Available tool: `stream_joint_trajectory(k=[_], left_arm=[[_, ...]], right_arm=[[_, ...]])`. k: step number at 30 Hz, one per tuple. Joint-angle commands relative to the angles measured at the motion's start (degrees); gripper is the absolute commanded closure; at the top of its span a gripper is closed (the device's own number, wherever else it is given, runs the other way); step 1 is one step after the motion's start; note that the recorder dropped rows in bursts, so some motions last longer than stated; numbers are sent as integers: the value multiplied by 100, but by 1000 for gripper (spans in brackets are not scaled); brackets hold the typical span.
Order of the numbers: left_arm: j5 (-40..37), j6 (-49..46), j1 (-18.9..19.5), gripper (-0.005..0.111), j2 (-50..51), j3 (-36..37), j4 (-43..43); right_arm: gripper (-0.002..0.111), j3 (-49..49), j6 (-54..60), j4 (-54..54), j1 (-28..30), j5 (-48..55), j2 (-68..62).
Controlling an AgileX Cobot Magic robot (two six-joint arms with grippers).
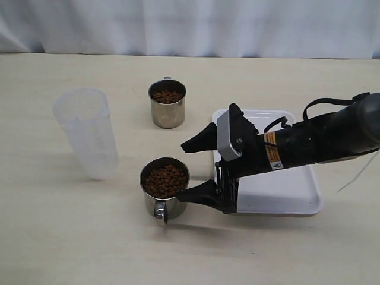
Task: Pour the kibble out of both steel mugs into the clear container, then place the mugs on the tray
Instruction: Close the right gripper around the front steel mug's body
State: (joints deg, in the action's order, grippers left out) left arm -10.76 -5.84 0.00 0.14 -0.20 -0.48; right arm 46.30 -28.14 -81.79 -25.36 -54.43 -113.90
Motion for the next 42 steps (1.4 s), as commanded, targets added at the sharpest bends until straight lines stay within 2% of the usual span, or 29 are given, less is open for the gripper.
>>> stream_joint_trajectory(k=[1, 6, 12, 19, 24, 35, 42], left_arm=[[37, 8, -6, 107, -14, 20, -19], [37, 8, -6, 107, -14, 20, -19], [37, 8, -6, 107, -14, 20, -19], [37, 8, -6, 107, -14, 20, -19], [10, 8, -6, 107, -14, 20, -19], [10, 8, -6, 107, -14, 20, -19], [10, 8, -6, 107, -14, 20, -19]], right_arm=[[1, 31, 159, 36, -15, -17, -22], [1, 151, 261, -18, -15, 346, -101], [1, 514, 188, -122, -15, 161, -714], [1, 1086, 188, -139, -15, -938, -1425], [1, 1161, 188, 365, -15, -1101, -1530], [1, 1161, 571, 422, -27, -991, -1530], [1, 1240, 759, 751, -283, -622, -1560]])
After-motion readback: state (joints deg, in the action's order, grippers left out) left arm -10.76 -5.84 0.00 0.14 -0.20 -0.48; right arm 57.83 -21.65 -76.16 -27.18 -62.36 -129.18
